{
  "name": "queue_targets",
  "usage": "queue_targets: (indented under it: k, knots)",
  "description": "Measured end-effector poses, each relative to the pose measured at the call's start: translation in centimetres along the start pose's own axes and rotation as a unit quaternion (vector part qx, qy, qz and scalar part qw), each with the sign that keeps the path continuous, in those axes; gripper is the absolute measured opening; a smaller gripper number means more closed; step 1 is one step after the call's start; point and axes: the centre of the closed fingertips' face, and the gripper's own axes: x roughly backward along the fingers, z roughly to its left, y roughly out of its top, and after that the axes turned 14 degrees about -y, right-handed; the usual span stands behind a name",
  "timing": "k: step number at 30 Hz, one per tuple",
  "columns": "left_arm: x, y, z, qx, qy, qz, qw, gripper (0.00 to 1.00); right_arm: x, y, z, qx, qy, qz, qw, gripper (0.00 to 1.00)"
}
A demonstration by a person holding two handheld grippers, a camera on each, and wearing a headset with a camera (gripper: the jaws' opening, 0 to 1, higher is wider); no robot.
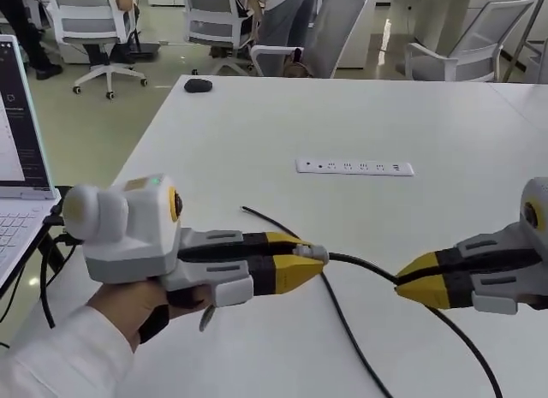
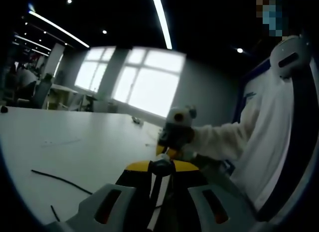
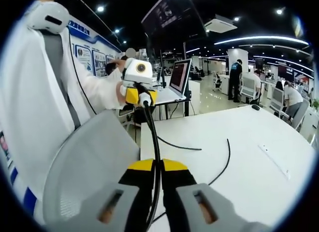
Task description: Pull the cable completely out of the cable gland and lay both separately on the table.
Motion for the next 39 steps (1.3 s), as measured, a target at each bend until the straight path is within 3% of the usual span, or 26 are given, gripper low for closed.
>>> queue_targets:
  k: [9, 20, 24, 29, 33, 39]
  knots:
    - [0.2, 0.1, 0.0, -0.001, 0.004, -0.001, 1.0000, 0.16, 0.6, -1.5, -0.7, -0.019, -0.019, 0.004, 0.9996, 0.03]
    - [0.2, 0.0, 0.2, 0.001, 0.009, 0.003, 1.0000, 0.16, 0.6, -1.6, -0.5, -0.020, -0.015, 0.004, 0.9997, 0.04]
    - [0.2, 0.0, 0.2, 0.005, 0.011, 0.002, 0.9999, 0.16, 0.6, -1.2, -0.6, -0.004, -0.019, 0.006, 0.9998, 0.04]
    - [-0.2, 0.0, 0.2, 0.005, 0.010, 0.001, 0.9999, 0.16, 0.4, 0.5, -0.8, -0.007, -0.025, -0.010, 0.9996, 0.17]
    - [-0.4, -0.2, 0.2, 0.005, 0.008, 0.005, 0.9999, 0.16, 0.1, 2.1, -0.4, 0.007, -0.017, -0.018, 0.9997, 0.20]
    - [-0.9, -0.5, 0.2, 0.008, 0.004, 0.009, 0.9999, 0.16, -0.6, 5.4, 0.4, 0.014, -0.002, -0.057, 0.9983, 0.22]
